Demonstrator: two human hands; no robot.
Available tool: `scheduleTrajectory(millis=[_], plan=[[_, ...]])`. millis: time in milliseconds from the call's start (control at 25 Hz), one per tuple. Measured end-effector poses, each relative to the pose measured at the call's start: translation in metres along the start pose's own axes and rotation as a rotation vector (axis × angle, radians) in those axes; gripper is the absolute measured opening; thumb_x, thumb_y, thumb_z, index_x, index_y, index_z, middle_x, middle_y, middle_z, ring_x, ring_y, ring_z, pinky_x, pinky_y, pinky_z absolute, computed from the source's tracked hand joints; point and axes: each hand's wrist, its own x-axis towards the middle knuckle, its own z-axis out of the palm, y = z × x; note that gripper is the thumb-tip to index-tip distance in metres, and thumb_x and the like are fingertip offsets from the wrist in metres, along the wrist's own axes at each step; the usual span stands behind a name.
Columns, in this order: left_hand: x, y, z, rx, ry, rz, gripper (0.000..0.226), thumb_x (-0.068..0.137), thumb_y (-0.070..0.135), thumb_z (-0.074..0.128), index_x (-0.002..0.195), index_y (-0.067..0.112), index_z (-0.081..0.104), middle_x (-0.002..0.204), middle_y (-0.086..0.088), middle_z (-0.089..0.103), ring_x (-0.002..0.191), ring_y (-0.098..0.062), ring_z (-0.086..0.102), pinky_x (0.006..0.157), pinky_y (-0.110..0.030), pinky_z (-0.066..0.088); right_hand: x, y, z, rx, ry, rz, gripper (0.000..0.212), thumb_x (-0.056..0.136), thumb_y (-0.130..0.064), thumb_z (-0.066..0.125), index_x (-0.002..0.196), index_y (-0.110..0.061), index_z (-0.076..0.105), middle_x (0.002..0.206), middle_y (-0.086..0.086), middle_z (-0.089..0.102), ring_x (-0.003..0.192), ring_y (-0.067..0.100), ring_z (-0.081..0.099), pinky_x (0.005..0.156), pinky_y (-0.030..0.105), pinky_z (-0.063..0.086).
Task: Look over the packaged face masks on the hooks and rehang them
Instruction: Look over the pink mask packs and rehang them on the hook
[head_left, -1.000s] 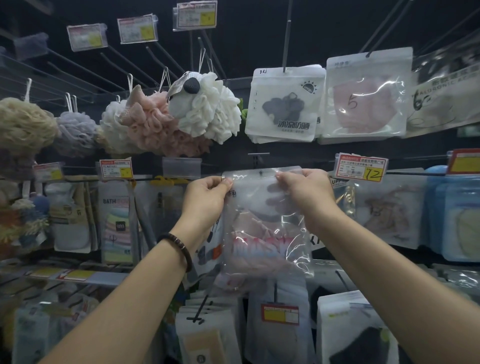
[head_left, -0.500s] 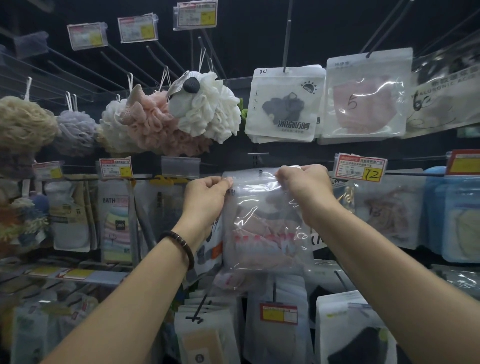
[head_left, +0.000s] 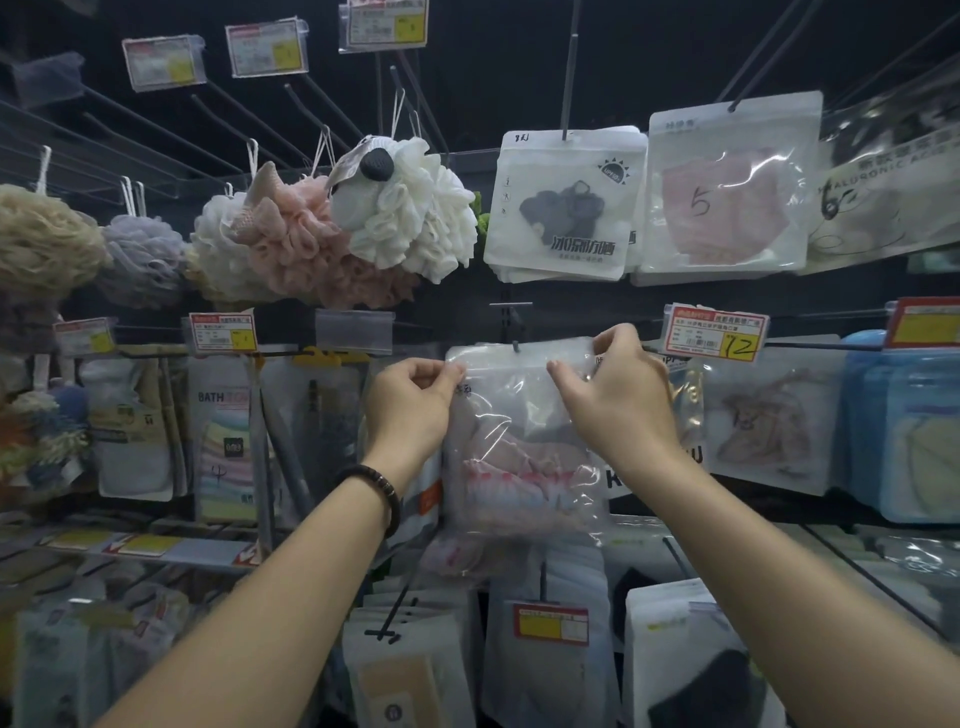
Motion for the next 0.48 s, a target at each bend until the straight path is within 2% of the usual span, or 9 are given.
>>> scheduleTrajectory(millis=[120, 240, 320, 360, 480], plan=[[-0.002, -0.001, -0.001, -0.002, 0.008, 0.019, 0.022, 0.094, 0.046, 0.079, 0.095, 0.025, 0.075, 0.089, 0.007, 0.078, 0.084, -0.016, 0.075, 0.083, -0.047, 0.067, -0.011, 0.008, 0.005, 0.003, 0.066, -0.041, 0.043, 0.096, -0.04, 0.078, 0.113, -0.022, 0.042, 0.098, -0.002, 0.058, 0.089, 0.021, 0.06, 0.079, 0.04, 0.052], [-0.012, -0.012, -0.011, 0.027, 0.022, 0.06, 0.019, 0.098, 0.045, 0.074, 0.099, 0.026, 0.071, 0.093, 0.007, 0.076, 0.088, -0.014, 0.073, 0.083, -0.042, 0.066, -0.031, 0.017, 0.015, 0.089, 0.111, -0.03, 0.043, 0.094, -0.033, 0.081, 0.113, -0.02, 0.045, 0.108, 0.0, 0.052, 0.096, 0.02, 0.056, 0.082, 0.031, 0.049], [-0.032, -0.029, -0.023, 0.067, 0.042, 0.084, 0.015, 0.101, 0.043, 0.07, 0.098, 0.028, 0.07, 0.092, 0.008, 0.075, 0.088, -0.01, 0.072, 0.083, -0.04, 0.064, -0.056, 0.017, 0.019, 0.165, 0.151, -0.092, 0.035, 0.094, -0.024, 0.081, 0.109, -0.019, 0.051, 0.104, -0.002, 0.053, 0.091, 0.014, 0.055, 0.078, 0.015, 0.043], [-0.045, -0.041, -0.03, 0.09, 0.052, 0.098, 0.013, 0.102, 0.042, 0.068, 0.098, 0.029, 0.07, 0.091, 0.009, 0.075, 0.087, -0.008, 0.071, 0.082, -0.037, 0.063, -0.072, 0.016, 0.019, 0.215, 0.174, -0.136, 0.03, 0.093, -0.018, 0.081, 0.105, -0.019, 0.053, 0.1, -0.003, 0.053, 0.088, 0.01, 0.054, 0.075, 0.012, 0.043], [-0.095, -0.081, -0.051, 0.176, 0.055, 0.16, 0.008, 0.098, 0.03, 0.074, 0.093, 0.031, 0.068, 0.084, 0.012, 0.072, 0.078, -0.002, 0.068, 0.072, -0.019, 0.056, -0.138, 0.012, 0.026, 0.358, 0.17, -0.24, 0.021, 0.092, -0.008, 0.077, 0.092, -0.018, 0.057, 0.085, -0.005, 0.056, 0.077, 0.008, 0.055, 0.067, 0.018, 0.043]])
